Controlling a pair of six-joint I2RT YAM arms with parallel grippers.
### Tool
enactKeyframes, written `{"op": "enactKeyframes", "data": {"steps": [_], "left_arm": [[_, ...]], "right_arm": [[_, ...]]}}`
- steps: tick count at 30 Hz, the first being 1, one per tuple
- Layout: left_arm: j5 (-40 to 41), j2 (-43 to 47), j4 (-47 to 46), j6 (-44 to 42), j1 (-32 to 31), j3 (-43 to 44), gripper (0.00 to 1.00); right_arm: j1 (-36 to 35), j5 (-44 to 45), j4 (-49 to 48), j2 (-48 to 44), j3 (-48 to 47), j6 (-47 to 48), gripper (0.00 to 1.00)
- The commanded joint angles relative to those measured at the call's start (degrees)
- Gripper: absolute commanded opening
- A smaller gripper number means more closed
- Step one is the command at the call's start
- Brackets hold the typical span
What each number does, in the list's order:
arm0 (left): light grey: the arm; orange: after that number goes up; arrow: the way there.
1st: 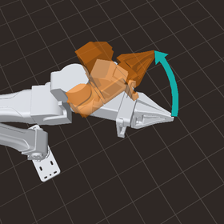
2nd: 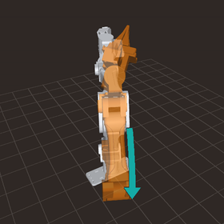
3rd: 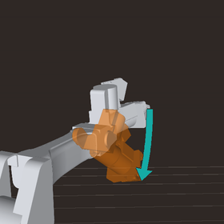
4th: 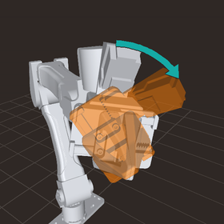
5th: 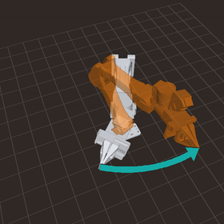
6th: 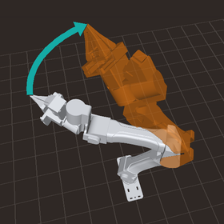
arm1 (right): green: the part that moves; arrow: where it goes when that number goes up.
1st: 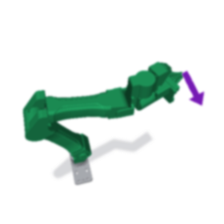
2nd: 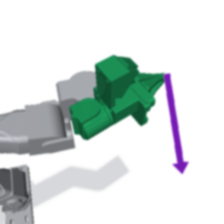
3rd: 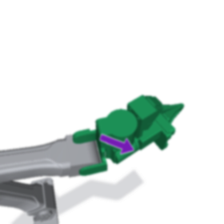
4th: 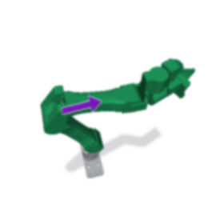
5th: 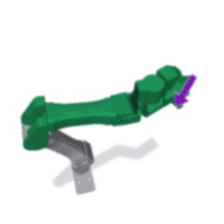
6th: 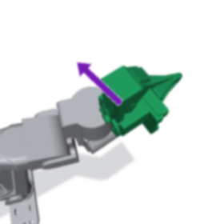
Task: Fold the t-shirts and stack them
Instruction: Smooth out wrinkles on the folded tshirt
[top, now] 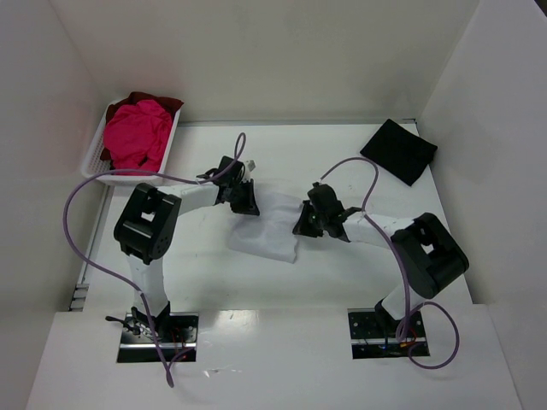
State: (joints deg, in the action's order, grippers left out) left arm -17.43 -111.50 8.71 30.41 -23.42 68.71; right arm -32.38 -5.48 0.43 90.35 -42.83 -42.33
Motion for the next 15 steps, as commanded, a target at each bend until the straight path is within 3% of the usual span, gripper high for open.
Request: {"op": "enactKeyframes", "data": {"steps": [1, 4, 9, 15], "left_arm": [[2.0, -1.1, -0.4, -0.9, 0.8, 1.3, 0.08], [2.7, 0.0, 0.6, -1.4, 0.8, 1.8, 0.08], [3.7, 5.0, 4.4, -3.3, 0.8, 3.8, 0.16], [3.1, 16.4, 7.3, -3.8, 0.8, 5.6, 0.43]], "right_arm": [[-0.5, 1.5, -1.9, -0.5, 1.6, -0.4, 0.07], [-0.5, 2.1, -2.4, 0.1, 2.8, -0.4, 0.07], [-0.5, 6.7, 2.5, -2.1, 1.5, 0.1, 0.07], [1.3, 4.6, 7.2, -12.6, -4.5, 1.3, 0.07]]}}
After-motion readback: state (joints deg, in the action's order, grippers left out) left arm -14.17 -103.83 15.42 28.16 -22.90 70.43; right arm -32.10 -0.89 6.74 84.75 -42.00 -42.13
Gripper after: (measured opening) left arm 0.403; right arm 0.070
